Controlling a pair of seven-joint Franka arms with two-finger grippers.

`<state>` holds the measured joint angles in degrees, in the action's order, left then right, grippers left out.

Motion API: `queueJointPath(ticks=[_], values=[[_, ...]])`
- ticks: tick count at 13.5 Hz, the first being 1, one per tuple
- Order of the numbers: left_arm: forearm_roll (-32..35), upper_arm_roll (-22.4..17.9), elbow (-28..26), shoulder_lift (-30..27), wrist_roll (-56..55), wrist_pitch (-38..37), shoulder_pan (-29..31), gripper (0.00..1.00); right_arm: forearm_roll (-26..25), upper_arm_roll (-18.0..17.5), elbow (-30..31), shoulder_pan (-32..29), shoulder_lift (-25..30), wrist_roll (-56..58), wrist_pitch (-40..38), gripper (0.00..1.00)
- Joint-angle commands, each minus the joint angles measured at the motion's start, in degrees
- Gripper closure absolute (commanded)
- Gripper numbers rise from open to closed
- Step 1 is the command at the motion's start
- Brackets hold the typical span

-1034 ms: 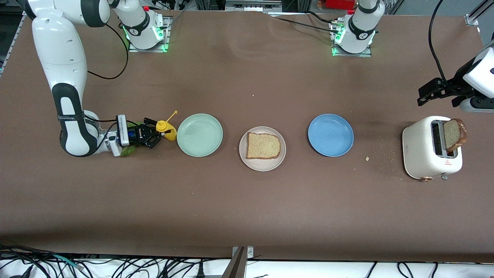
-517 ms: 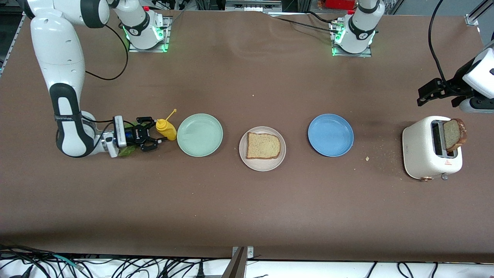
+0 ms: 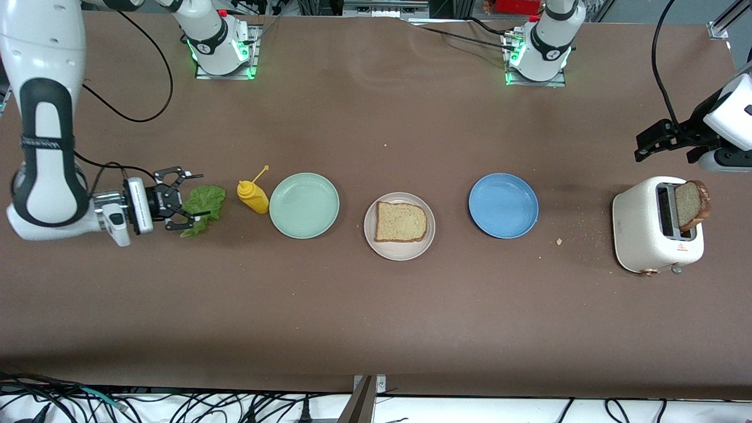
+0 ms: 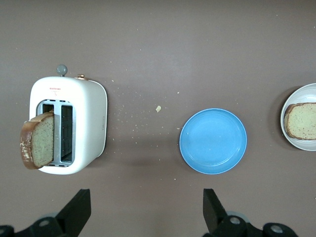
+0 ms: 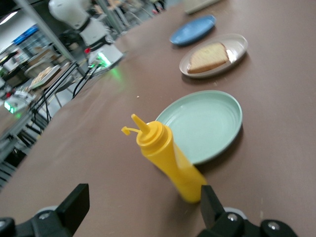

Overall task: Make sandwich in beige plate with both arms
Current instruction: 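Grasp the green lettuce leaf with the right gripper and lift it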

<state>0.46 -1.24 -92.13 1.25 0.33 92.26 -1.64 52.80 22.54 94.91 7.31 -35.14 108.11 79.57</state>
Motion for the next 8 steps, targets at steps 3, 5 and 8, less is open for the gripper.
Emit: queueJointPath(ticks=[3, 5, 8], values=[[2.3, 0.4, -0.4, -0.3, -0.8, 0.4, 0.0, 0.00, -8.6, 1.9, -2.3, 1.3, 3.5, -25.3, 3.1, 0.00], [2.3, 0.4, -0.4, -0.4, -0.8, 0.4, 0.0, 0.00, -15.2, 1.7, -6.2, 2.8, 3.9, -40.6, 4.0, 0.00], [2.3, 0.5, -0.6, -0.4, -0.8, 0.4, 0.0, 0.00, -27.1, 1.6, -6.8, 7.2, 7.8, -60.6, 7.8, 0.00]])
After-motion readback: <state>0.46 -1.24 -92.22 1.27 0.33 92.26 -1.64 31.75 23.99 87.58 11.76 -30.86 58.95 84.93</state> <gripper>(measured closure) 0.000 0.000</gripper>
